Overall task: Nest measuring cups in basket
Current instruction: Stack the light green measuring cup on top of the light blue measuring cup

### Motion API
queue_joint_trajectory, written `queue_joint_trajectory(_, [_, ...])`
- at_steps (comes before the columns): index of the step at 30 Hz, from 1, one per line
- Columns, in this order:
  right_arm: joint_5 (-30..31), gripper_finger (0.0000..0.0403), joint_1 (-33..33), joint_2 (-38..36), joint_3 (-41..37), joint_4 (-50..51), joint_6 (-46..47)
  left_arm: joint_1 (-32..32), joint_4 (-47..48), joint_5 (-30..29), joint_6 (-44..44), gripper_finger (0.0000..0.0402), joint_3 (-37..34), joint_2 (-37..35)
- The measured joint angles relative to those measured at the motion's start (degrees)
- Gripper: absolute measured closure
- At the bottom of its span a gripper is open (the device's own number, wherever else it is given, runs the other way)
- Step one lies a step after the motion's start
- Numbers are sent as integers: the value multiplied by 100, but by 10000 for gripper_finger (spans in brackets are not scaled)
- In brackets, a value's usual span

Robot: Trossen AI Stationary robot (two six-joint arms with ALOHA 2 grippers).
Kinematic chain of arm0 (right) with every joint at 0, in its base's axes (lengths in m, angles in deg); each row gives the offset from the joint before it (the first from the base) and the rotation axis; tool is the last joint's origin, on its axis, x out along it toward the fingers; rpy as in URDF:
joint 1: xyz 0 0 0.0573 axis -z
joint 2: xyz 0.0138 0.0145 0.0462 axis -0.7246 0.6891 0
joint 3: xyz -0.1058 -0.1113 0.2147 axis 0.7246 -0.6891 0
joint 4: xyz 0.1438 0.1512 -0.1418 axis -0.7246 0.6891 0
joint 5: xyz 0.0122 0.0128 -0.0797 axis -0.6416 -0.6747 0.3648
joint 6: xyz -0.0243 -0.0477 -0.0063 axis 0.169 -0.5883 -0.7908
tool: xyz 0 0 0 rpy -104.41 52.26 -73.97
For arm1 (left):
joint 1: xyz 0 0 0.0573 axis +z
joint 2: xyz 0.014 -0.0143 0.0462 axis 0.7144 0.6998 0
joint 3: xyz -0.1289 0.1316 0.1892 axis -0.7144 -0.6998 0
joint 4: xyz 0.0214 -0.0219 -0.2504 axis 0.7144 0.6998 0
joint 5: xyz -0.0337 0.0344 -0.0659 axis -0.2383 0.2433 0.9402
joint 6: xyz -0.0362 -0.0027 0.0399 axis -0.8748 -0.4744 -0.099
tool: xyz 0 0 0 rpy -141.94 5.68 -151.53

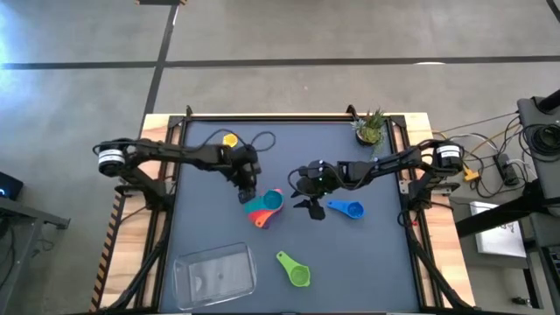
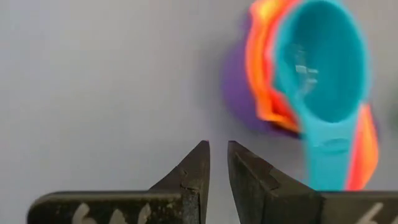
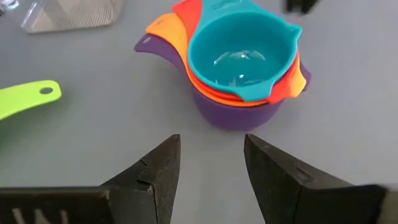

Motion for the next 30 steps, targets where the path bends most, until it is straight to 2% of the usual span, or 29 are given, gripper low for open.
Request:
queue_joint_trajectory(6, [-7,256,-2,-21,0,-22,-24,522,534,-73,256,363,-4,-426])
queue_joint_trajectory(11, [-5,271,-20,-24,0,-30,-2,431,810,-585,186,363,-16,-1014])
queue_joint_trajectory(16, [-11,284,-89,-24,0,-32,-18,391,828,-1361,93,363,-131,-1685])
queue_joint_trajectory(22, [-10,295,-182,-24,0,16,-2,453,962,-1177,36,364,-190,-2099])
queue_joint_trajectory(30, [-12,317,-613,-131,2,146,83,31,833,-1195,-218,364,-197,-2406])
